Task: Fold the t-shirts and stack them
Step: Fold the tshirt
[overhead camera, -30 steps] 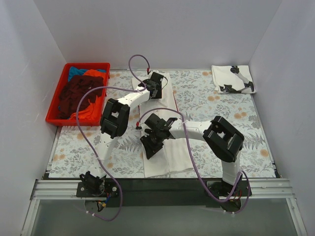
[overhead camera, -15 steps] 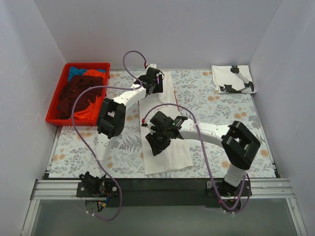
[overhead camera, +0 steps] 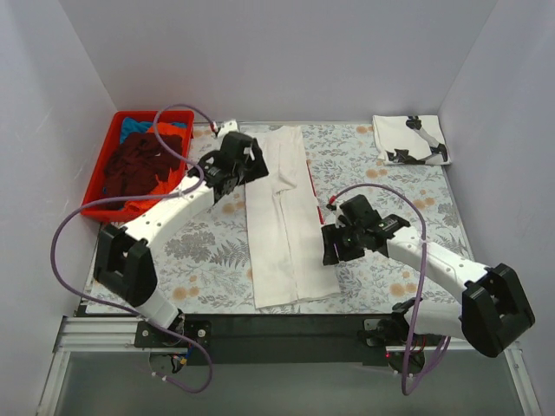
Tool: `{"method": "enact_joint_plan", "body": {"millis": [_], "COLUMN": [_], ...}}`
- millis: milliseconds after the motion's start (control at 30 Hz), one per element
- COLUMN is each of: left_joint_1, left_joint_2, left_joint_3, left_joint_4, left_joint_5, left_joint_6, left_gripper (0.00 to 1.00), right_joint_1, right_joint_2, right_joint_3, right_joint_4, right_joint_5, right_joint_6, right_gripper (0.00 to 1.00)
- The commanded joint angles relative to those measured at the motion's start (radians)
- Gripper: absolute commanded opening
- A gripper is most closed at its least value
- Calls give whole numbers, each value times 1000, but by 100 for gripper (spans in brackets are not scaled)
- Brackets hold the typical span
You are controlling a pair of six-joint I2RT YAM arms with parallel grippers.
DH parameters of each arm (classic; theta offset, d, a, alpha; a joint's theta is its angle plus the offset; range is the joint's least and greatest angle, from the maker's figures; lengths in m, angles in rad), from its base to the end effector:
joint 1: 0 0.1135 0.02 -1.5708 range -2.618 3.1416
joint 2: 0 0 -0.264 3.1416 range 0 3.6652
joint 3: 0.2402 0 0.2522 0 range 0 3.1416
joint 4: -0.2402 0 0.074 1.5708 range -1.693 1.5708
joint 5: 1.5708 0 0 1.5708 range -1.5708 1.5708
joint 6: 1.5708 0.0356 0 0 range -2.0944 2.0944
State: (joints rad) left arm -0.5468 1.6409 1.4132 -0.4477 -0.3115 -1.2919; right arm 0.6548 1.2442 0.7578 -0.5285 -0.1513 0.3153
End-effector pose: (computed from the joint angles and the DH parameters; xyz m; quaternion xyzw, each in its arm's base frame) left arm 0.3259 -0.1856 0.3126 -0.3867 0.8050 -0.2553 0.3705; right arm 0.1851 0.1489 0.2093 -0.1824 0.9416 0.1919 0.2082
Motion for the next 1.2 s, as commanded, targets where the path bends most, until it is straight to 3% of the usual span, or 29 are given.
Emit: {"method": "enact_joint_plan", "body": {"millis": [0,100,367,633,1067,1167], "left_joint_1": [-53,-109,-283,-396,-420,-423], "left_joint_2": [-125,-240,-417,-377,-401,-400], "left_joint_3": [-223,-394,-644,-688,-741,-746], "left_joint_4": [-167,-232,-321,-367,-356,-349], "left_joint_5": [23,72,146,172,239,252], "left_joint_6": [-170,-266,-526,-629,-666,-664], "left_gripper": [68,68,67,65,62,62], "right_joint_1": [-60,-87,-123,-124,-124,-124], "right_joint_2": [-75,-89,-95,-66,-106,-109], "right_joint_3": [-61,-118,-259,-318,-370,-370], "right_joint_4": [5,19,105,147,79,74], "right_joint_5": [-43,-59,-168,-248,-231,-223], "right_joint_6": [7,1,39,61,77,80], "right_gripper": [63,61,53,48,40,34]}}
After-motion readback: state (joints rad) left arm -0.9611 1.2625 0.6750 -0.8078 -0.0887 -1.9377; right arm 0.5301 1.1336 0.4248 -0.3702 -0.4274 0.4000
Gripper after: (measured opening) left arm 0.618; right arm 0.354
